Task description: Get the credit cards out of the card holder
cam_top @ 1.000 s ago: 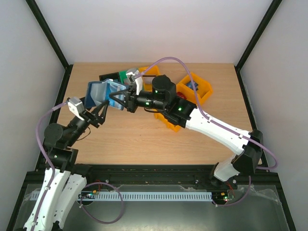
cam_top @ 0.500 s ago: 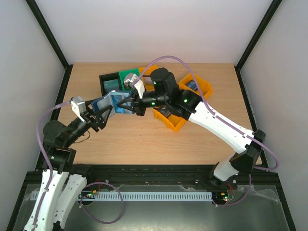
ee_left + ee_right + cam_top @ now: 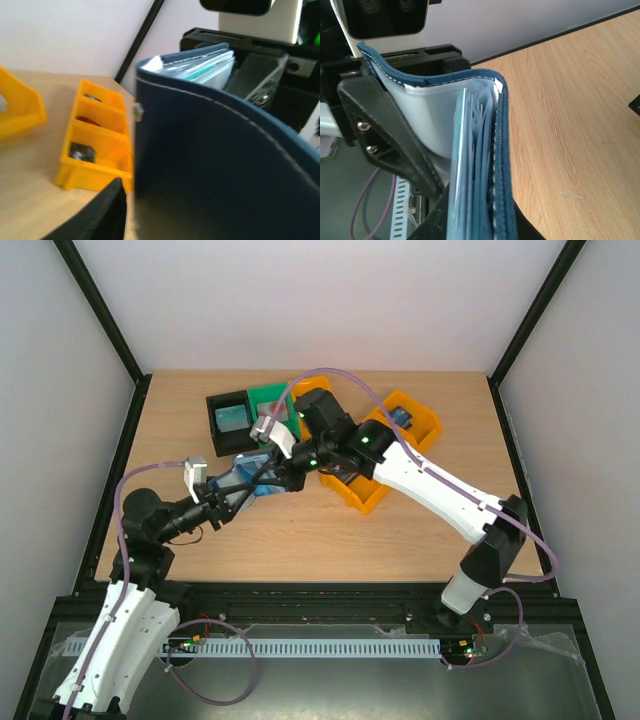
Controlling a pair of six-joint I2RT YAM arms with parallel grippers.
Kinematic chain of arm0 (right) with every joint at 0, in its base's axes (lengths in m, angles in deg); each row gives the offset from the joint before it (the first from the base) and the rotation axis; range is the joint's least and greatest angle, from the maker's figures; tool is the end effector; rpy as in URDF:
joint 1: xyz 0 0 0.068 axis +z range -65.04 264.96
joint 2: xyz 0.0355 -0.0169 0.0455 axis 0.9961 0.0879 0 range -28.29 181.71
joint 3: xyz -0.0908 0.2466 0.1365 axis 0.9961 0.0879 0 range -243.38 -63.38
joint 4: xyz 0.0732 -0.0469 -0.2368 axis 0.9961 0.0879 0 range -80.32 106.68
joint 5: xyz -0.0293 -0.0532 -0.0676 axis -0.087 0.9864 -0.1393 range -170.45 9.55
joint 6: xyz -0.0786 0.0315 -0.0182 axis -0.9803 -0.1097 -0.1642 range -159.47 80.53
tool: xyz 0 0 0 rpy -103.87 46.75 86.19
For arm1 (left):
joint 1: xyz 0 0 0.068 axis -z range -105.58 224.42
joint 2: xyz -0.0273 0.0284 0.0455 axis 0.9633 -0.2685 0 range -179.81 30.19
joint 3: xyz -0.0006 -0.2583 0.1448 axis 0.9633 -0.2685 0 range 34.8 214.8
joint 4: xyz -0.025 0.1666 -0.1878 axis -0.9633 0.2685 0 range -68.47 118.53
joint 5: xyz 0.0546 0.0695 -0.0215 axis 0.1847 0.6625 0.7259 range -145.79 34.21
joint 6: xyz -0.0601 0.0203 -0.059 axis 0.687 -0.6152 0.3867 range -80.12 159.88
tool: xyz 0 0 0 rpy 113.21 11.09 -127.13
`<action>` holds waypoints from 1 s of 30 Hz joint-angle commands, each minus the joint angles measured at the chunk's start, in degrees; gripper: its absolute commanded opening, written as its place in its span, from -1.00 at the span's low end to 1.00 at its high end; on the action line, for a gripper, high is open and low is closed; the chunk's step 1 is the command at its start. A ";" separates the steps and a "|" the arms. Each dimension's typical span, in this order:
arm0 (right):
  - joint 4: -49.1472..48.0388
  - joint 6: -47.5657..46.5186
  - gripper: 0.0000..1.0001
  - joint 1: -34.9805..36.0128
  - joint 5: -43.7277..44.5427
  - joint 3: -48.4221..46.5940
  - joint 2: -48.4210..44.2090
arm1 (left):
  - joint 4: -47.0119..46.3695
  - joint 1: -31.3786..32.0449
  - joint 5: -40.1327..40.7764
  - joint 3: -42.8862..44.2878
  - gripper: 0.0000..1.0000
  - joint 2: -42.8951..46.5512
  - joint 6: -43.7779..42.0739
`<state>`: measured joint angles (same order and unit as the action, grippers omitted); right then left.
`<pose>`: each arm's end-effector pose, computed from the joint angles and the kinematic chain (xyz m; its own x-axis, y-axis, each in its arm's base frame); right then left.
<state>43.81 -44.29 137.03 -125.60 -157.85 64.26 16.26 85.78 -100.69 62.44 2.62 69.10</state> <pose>0.1871 0.3285 0.4009 -0.2489 -0.4156 -0.8748 -0.9492 -0.0747 0.3056 0.1144 -0.0781 0.3190 -0.3247 -0.2874 -0.9011 0.7677 0.4764 -0.4286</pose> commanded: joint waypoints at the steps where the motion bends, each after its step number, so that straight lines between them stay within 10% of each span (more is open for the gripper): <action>1: 7.11 -6.15 -0.97 1.45 -5.34 -6.08 4.47 | -10.66 0.44 -4.85 -2.75 -0.32 -0.84 6.92; 7: 9.26 -8.89 -0.97 0.93 -6.87 -10.92 8.67 | -16.53 0.59 -5.90 -5.50 -0.94 -0.41 10.36; 17: -11.83 7.61 -0.44 -2.94 -12.18 -5.53 10.01 | -32.12 -7.97 2.72 -12.22 -0.95 0.64 34.25; 30: -41.42 32.88 -0.25 -3.62 -7.19 1.36 11.98 | -40.28 -10.92 5.82 -13.00 -0.95 1.77 43.54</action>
<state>14.63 -20.75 133.62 -135.28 -159.62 76.28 -16.99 75.42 -95.51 49.19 3.38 108.37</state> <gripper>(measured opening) 0.396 0.032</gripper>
